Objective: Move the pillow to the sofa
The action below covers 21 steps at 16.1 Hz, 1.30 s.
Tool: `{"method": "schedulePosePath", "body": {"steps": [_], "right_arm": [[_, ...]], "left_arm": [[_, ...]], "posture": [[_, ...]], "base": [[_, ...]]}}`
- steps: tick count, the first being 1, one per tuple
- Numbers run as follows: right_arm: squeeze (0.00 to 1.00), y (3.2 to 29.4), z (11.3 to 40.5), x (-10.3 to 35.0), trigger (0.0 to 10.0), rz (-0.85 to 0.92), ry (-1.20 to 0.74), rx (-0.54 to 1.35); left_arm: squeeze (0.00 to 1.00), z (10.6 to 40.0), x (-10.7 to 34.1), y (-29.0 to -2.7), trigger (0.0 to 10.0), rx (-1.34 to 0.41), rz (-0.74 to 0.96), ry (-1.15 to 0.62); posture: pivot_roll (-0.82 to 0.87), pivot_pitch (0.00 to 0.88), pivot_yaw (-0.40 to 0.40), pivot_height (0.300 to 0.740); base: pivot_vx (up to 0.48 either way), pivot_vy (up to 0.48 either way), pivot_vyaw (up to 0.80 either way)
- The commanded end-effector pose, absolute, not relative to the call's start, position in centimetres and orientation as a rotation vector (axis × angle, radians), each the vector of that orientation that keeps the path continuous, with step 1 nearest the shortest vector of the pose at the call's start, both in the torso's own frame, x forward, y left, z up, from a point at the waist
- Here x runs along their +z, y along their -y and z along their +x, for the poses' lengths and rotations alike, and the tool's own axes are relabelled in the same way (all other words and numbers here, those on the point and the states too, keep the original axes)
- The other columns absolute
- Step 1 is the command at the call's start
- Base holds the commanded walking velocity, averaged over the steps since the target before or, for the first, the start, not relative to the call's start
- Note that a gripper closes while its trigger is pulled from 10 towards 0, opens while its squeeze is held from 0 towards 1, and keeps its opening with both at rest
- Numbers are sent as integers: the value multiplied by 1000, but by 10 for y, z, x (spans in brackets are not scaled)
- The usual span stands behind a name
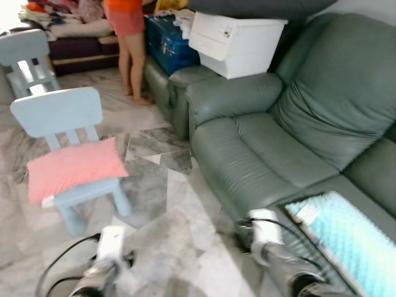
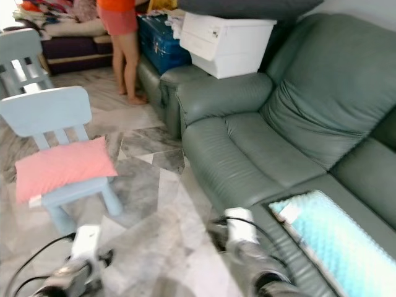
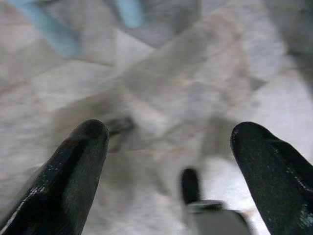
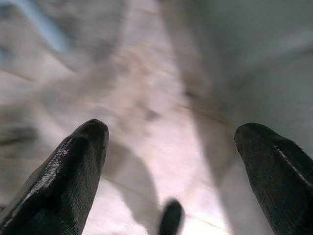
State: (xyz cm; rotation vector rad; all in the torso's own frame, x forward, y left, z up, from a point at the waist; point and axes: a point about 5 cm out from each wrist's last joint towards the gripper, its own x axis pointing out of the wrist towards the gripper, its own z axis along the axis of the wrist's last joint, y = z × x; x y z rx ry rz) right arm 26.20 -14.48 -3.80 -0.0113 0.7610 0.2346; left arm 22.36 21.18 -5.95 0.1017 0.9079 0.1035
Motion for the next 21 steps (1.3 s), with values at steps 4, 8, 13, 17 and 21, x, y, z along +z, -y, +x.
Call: {"method": "schedulePosePath", "body": {"steps": [4,8,13,17,21], "right_arm": [[0,160,263,-36,10000,-34,-755,201],[0,159,263,-37,10000,-28,-756,199],[0,160,264,-36,10000,-27,-754,198],[0,160,265,-35,10000,-32,-752,199],[0,160,265,-35,10000,-35,-752,202]], "left_arm": [[0,231,-58,-194,10000,67,101,-896],[0,230,-56,-207,10000,80,106,-895],[0,228,-56,-216,10000,91,106,-899],[0,235,-54,-207,10000,83,98,-890],[0,238,-53,-198,10000,75,89,-886]], "posture": [[-177,0,-14,740],[-178,0,-16,740],[-178,0,-17,740],[-177,0,-22,740],[-178,0,-23,740]], "base": [[0,465,0],[0,212,0],[0,0,0],[0,0,0],[0,0,200]]}}
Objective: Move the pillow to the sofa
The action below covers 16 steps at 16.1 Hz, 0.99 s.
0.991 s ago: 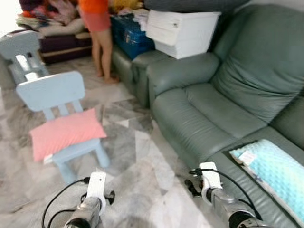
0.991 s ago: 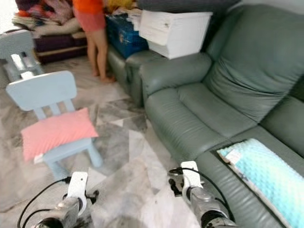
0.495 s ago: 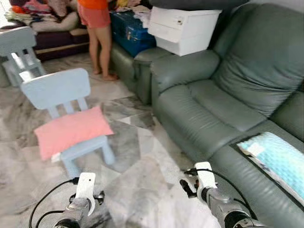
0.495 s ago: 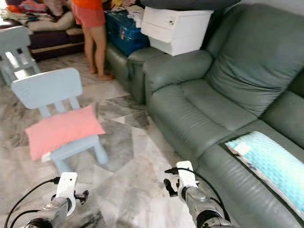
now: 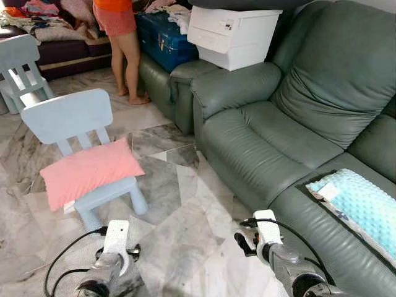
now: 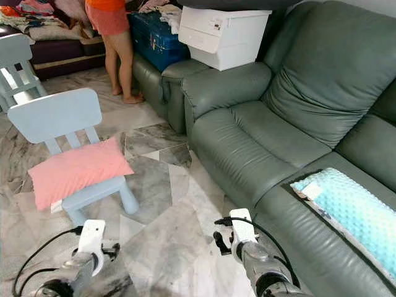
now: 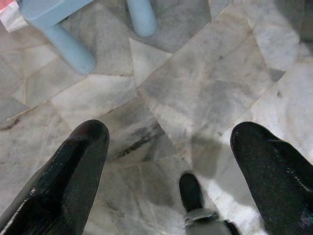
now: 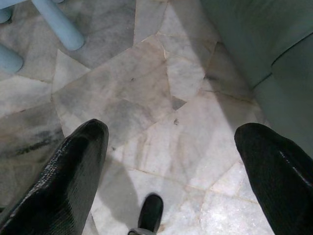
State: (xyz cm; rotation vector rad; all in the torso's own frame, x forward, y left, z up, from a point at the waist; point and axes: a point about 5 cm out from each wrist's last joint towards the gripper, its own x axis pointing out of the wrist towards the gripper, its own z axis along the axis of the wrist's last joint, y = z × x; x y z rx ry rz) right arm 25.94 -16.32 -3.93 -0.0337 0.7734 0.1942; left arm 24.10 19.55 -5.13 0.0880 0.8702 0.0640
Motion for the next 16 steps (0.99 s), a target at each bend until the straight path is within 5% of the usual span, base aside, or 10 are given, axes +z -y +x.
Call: {"method": "schedulePosePath", "body": {"steps": [1,9,13,16], "right_arm": [[0,160,265,-35,10000,-35,-753,202],[0,160,264,-36,10000,-24,-755,201],[0,160,265,-35,10000,-21,-751,200],[0,160,266,-34,10000,-13,-742,195]], "left_arm": [[0,238,-53,-195,10000,72,87,-885],[0,254,-46,-169,10000,45,77,-861],[0,252,-47,-177,10000,54,83,-865],[0,252,-46,-178,10000,58,88,-861]], "posture": [[-178,0,-23,740],[-177,0,-22,740],[-178,0,-19,740],[-176,0,-22,740]], "base": [[0,0,800],[0,0,800],[0,0,800],[0,0,0]]}}
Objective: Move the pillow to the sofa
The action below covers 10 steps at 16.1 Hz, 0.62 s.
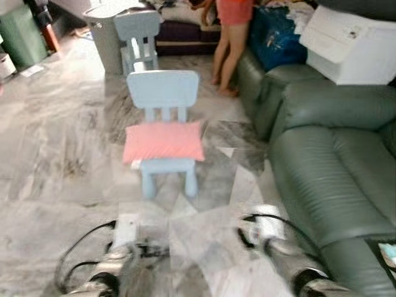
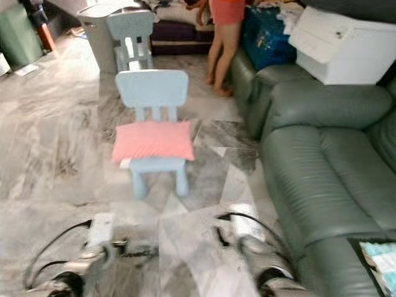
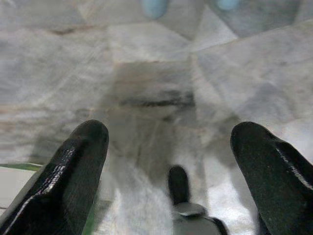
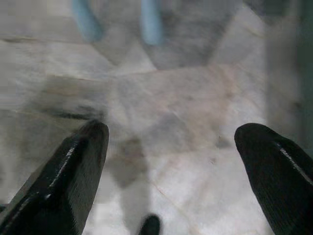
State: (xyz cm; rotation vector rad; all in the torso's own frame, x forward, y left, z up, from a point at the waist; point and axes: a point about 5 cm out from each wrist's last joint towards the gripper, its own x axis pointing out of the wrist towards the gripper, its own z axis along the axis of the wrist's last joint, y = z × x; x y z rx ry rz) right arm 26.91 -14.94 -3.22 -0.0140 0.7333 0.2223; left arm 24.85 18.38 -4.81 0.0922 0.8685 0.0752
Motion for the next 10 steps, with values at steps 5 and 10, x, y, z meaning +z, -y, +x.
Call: {"method": "schedulePosePath", "body": {"steps": [5,10], "right_arm": [[0,159,267,-33,10000,-20,-742,200],[0,158,265,-35,10000,-23,-746,203]], "left_arm": [[0,252,-46,-180,10000,57,99,-859],[0,252,-46,-180,10000,55,103,-861]], "posture": [[-174,0,-22,740],[-171,0,-23,740]], "base": [[0,0,0],[0,0,0]]}}
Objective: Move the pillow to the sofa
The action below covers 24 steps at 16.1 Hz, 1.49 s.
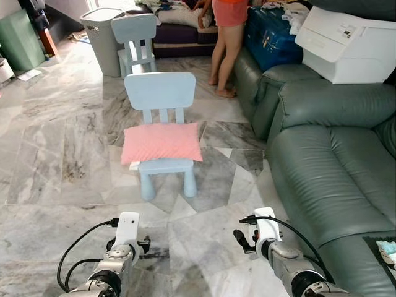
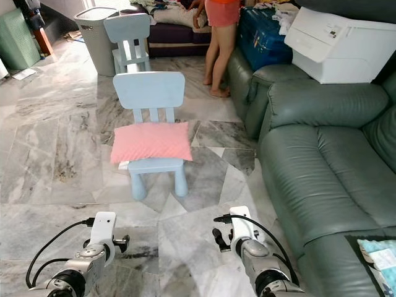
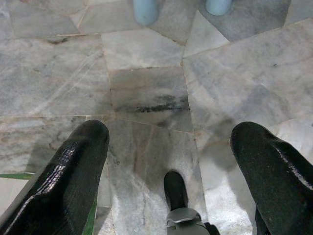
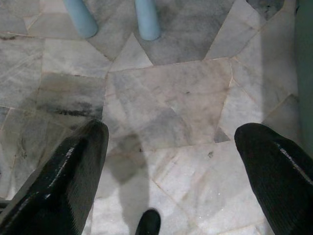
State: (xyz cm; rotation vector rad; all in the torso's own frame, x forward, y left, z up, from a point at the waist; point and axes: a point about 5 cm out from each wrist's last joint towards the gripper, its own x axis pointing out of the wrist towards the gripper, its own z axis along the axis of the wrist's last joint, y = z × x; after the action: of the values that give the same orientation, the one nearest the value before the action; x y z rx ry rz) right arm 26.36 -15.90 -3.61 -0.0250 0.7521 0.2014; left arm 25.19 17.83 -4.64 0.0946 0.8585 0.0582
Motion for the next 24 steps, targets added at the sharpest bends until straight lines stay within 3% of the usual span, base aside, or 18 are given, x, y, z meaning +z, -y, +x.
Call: {"method": "schedulePosePath", "body": {"steps": [1,14,17,24], "right_arm": [[0,158,265,-35,10000,-22,-748,205],[0,159,265,-35,10000,-19,-749,203],[0,159,265,-35,10000,-22,-748,204],[0,158,265,-35,10000,-18,-747,204]], "left_arm": [[0,252,-46,-180,10000,56,106,-858],[0,251,-46,-182,10000,79,48,-849],[0,252,-46,-181,10000,76,48,-851],[0,251,-47,-181,10000,73,47,-855]], "posture": [[-171,0,-23,740],[-176,0,-25,740],[-177,0,-25,740],[-179,0,-25,740]], "base": [[0,0,0],[0,0,0],[0,0,502],[369,241,73]]}}
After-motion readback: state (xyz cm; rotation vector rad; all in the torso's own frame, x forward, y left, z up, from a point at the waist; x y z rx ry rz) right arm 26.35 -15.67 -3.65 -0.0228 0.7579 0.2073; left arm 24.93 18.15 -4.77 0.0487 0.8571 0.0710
